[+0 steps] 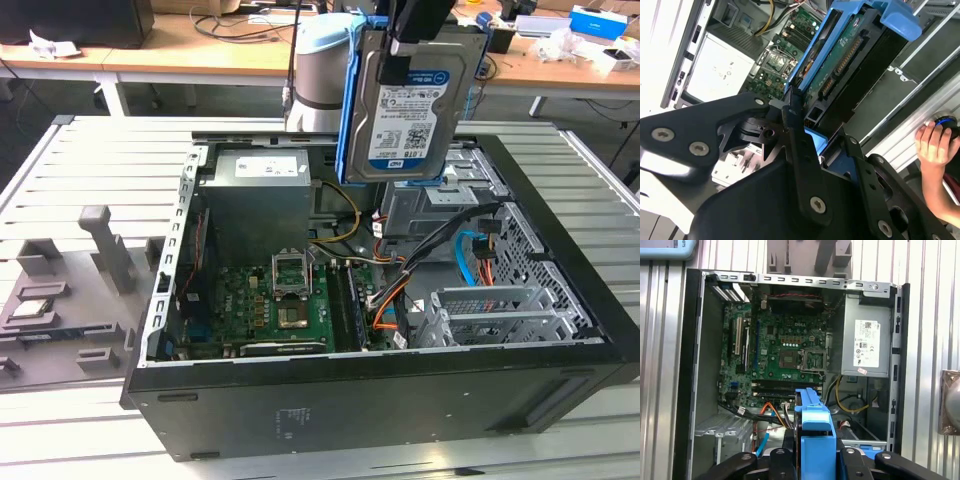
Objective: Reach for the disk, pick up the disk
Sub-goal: 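Pick up the disk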
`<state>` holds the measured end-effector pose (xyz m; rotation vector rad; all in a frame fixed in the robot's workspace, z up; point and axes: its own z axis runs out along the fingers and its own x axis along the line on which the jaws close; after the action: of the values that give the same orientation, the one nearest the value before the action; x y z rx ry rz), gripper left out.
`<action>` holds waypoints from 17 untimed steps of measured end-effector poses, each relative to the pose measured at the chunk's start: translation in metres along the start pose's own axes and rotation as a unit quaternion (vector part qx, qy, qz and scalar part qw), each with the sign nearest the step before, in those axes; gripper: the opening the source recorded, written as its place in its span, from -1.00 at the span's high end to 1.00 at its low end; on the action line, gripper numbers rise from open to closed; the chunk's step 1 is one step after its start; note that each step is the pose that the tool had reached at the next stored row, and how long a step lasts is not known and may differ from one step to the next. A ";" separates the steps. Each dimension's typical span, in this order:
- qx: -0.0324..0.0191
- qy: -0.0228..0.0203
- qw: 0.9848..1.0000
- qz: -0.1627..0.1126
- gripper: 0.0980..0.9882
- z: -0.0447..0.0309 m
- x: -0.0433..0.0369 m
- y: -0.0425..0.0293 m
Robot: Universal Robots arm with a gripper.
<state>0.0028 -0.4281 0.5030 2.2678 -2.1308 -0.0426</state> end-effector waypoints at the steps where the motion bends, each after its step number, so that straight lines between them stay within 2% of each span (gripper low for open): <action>1: 0.000 0.000 1.000 0.000 0.39 0.0000 0.0008 0.0001; 17: 0.000 0.000 1.000 0.000 0.39 0.0001 0.0221 0.0014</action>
<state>0.0028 -0.4503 0.5029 2.2677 -2.1308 -0.0428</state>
